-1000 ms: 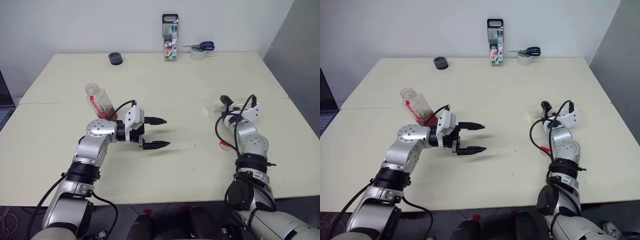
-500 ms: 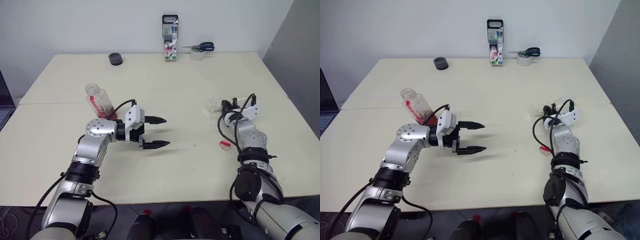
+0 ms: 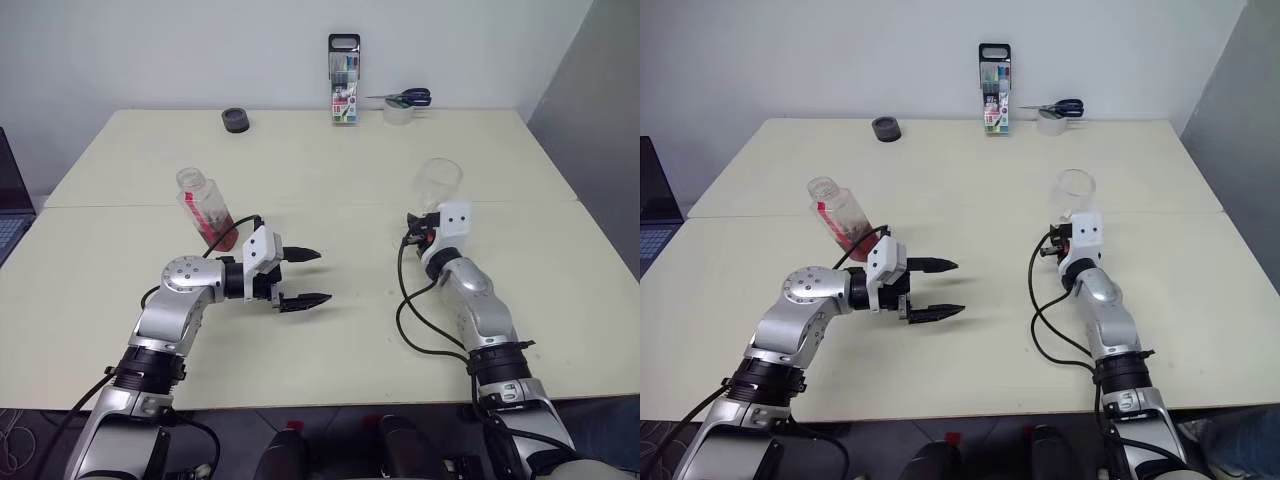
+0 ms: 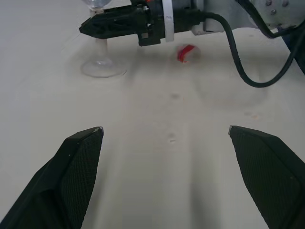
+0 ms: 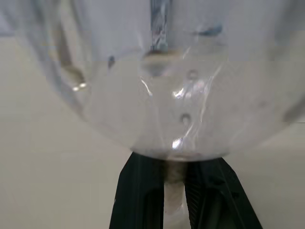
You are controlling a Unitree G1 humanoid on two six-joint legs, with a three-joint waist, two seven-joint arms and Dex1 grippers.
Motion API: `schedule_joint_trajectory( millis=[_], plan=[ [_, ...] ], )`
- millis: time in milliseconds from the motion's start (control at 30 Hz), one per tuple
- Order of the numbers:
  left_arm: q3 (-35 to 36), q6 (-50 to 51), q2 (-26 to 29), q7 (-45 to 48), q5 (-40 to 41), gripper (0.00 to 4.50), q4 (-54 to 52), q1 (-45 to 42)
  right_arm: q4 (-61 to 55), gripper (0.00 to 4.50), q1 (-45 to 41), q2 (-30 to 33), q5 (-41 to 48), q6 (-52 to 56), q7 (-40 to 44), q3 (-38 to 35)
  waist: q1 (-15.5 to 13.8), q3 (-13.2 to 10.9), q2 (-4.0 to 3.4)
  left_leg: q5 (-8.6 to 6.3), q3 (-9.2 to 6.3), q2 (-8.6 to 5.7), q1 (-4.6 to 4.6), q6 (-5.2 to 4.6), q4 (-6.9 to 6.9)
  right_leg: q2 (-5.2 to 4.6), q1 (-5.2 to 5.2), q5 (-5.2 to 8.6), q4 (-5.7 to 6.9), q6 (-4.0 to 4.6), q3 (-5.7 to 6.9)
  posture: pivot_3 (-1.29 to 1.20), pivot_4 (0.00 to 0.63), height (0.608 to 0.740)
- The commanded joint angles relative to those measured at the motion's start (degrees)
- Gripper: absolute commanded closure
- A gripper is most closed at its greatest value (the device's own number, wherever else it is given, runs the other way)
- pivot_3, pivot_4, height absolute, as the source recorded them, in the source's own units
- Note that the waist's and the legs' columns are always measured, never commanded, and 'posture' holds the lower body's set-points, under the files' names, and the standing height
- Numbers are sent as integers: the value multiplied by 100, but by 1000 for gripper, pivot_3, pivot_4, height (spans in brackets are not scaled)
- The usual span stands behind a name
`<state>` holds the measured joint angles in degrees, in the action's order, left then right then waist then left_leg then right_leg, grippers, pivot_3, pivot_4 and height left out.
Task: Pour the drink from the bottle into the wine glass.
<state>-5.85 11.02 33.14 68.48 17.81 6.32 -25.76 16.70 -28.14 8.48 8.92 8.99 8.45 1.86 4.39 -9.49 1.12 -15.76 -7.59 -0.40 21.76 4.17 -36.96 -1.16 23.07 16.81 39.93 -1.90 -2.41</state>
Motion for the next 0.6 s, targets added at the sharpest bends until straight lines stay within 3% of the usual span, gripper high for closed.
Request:
schedule_joint_trajectory(
  millis=[33,167,300,600],
  plan=[
    [229,31,92,-201,51,0,-273,22,459,4231,448,-125,-417,108,146,463,-1,19,8,0,0,0,-2,0,1,0,-1,0,-1,0,0,0,150,740],
    [348,10,119,-456,16,0,-289,142,807,4232,179,-120,-683,-649,391,502,23,27,10,0,6,4,-18,-1,8,2,-11,1,-5,1,-3,0,150,740],
    [479,53,158,-777,-8,0,-377,279,860,4232,-152,-253,-527,-847,660,355,58,24,7,-2,17,11,-97,-2,45,6,-85,5,-38,5,-10,0,150,740],
    [1125,994,465,-1512,253,0,-1621,1139,2107,4232,-1331,-759,-688,-1344,1529,631,175,14,-9,-1,8,28,-102,-1,85,18,-72,11,-45,18,-7,0,150,740]
  ],
)
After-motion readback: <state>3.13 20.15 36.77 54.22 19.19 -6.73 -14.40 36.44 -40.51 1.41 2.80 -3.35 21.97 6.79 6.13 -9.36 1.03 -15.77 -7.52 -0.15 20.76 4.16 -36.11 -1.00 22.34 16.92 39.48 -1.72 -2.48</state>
